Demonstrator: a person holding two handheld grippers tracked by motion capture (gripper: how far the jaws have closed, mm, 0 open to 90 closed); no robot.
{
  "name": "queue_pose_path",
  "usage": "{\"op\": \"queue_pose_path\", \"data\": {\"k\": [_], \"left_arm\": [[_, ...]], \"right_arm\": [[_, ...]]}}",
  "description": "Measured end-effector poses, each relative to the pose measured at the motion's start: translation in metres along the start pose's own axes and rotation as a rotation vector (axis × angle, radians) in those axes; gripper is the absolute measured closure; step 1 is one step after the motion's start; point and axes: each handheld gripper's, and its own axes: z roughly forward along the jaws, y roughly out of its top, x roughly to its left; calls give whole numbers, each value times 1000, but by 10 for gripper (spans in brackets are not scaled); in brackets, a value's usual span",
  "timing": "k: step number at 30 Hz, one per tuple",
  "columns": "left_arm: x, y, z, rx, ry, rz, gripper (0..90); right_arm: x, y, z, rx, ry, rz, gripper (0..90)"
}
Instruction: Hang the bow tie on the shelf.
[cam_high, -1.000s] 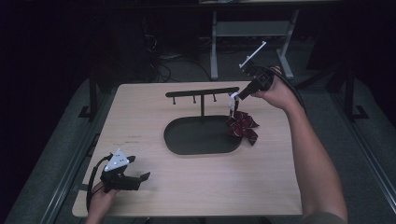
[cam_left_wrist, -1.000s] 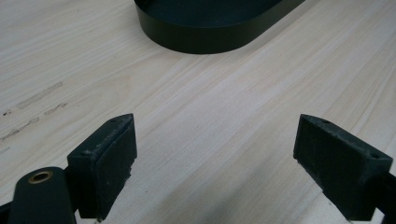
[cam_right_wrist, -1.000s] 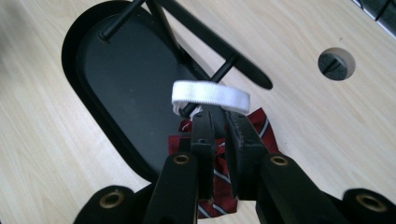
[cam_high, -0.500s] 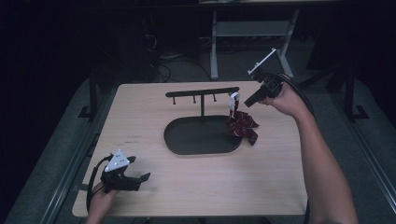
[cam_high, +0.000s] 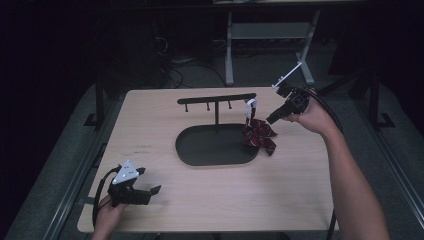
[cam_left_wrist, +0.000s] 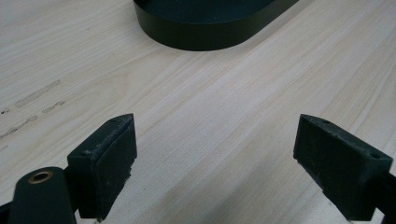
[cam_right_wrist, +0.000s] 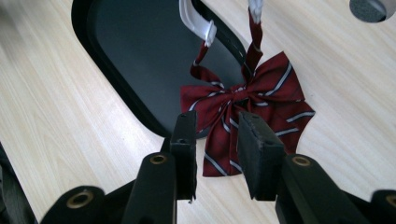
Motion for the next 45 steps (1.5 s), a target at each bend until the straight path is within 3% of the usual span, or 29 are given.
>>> {"op": "queue_pose_path", "data": {"k": [45], "left_arm": [[0, -1, 1, 4, 2, 2, 130]], "right_arm": [[16, -42, 18, -2, 41, -16, 551]]}}
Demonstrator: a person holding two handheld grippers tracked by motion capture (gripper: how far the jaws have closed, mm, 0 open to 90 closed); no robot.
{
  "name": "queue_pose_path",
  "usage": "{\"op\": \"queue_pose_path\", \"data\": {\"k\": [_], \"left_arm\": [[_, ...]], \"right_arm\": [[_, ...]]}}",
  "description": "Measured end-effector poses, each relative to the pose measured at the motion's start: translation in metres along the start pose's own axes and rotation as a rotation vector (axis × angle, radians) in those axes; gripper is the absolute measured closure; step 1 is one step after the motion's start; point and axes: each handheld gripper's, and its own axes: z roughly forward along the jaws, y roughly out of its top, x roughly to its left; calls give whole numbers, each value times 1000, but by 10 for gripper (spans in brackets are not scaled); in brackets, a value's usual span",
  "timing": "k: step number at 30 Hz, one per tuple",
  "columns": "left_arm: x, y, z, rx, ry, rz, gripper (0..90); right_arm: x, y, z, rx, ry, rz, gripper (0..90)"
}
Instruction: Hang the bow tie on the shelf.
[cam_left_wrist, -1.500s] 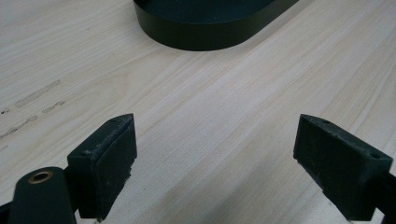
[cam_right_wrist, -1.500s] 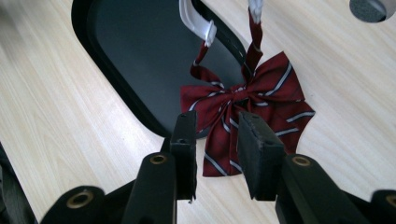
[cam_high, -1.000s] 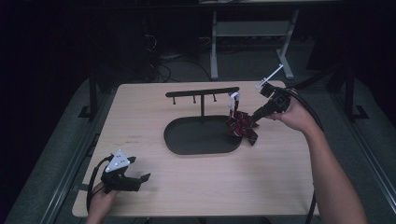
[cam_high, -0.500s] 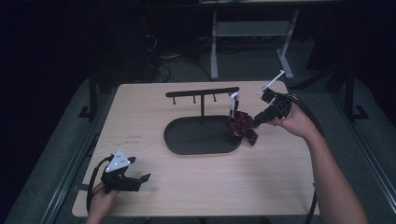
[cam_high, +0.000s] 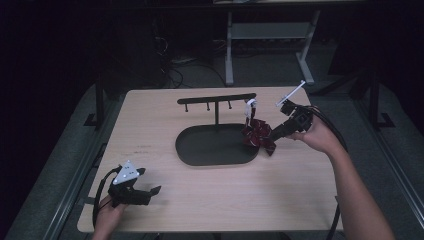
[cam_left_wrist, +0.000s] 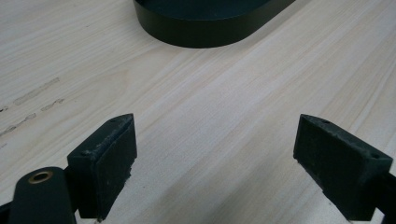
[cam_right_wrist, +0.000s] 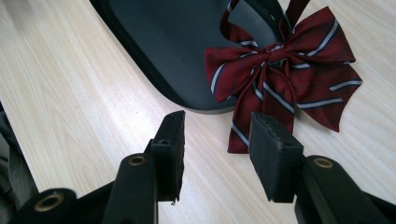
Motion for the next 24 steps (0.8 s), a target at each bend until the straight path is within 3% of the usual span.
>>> {"op": "queue_pose_path", "data": {"k": [24], "left_arm": [[0, -1, 0, 11, 2, 3, 130]], "right_arm": [[7, -32, 12, -4, 9, 4, 489]]}}
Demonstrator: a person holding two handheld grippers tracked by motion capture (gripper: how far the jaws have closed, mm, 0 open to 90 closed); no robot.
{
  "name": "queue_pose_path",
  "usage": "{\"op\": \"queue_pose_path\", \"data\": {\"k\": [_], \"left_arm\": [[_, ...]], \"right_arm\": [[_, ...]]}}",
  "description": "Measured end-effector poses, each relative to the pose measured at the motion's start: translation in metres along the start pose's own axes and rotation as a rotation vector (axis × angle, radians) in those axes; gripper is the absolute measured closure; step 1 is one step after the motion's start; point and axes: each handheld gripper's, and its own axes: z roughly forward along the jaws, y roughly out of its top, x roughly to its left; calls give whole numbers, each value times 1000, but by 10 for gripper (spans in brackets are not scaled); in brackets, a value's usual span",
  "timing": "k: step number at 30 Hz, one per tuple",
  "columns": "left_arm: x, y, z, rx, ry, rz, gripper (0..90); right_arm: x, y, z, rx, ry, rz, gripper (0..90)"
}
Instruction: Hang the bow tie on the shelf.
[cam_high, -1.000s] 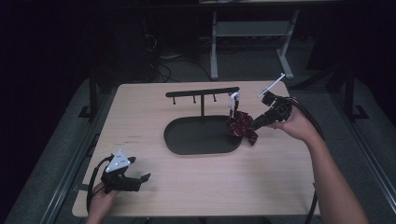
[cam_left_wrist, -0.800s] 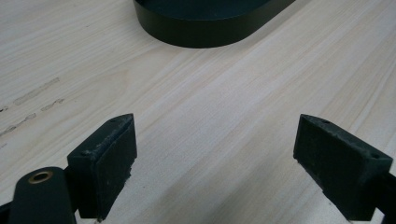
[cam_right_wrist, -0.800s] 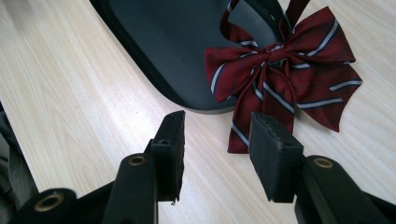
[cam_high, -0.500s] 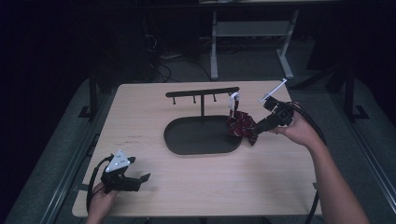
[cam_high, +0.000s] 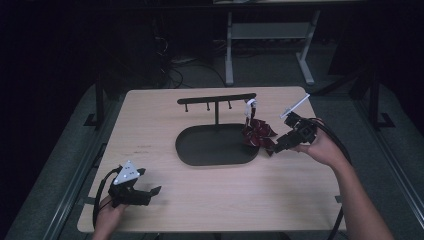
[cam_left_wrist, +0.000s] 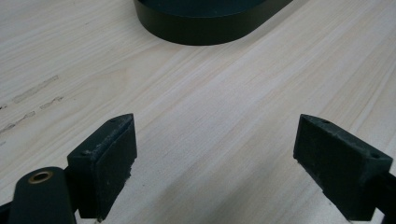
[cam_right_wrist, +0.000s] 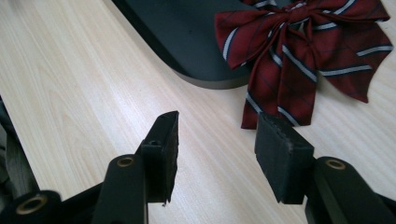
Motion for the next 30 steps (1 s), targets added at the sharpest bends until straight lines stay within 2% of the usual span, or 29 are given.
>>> {"op": "queue_pose_path", "data": {"k": [6, 17, 21, 30], "left_arm": [[-1, 0, 0, -6, 1, -8, 131], [0, -1, 0, 2, 2, -1, 131], [-1, -1, 1, -2, 1, -4, 131], [-1, -1, 1, 1, 0, -2, 130]], "right_arm": [[3, -7, 4, -2, -1, 0, 483], [8, -24, 10, -9, 19, 5, 474], [10, -29, 13, 1, 8, 5, 468], [12, -41, 19, -18, 32, 9, 468]]}}
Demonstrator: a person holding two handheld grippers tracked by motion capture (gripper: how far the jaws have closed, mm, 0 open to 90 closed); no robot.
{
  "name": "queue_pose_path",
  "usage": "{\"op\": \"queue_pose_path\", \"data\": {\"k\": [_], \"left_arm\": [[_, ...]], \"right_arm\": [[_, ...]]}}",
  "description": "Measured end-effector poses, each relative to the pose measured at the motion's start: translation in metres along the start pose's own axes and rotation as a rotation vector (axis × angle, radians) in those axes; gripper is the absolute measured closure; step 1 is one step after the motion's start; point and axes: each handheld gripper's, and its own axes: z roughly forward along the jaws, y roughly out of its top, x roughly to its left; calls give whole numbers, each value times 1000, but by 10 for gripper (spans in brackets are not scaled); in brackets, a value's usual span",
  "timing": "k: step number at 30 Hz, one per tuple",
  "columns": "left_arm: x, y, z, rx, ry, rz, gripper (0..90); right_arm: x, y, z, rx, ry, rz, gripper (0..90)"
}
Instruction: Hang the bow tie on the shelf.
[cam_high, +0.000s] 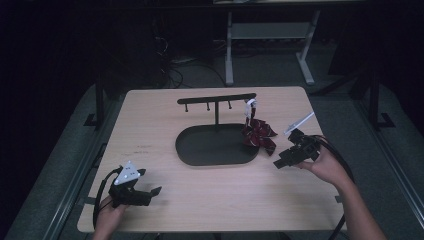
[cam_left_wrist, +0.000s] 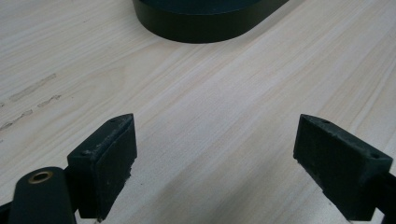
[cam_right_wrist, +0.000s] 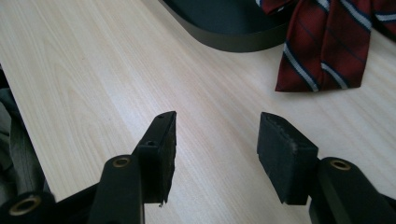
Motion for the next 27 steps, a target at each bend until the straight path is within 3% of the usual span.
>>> {"op": "queue_pose_path", "data": {"k": [16, 27], "left_arm": [[-1, 0, -1, 3, 1, 7, 130], [-2, 0, -1, 5, 4, 2, 131]], "right_arm": [[11, -19, 10, -17, 27, 7, 466], [20, -43, 20, -39, 25, 18, 458]]}}
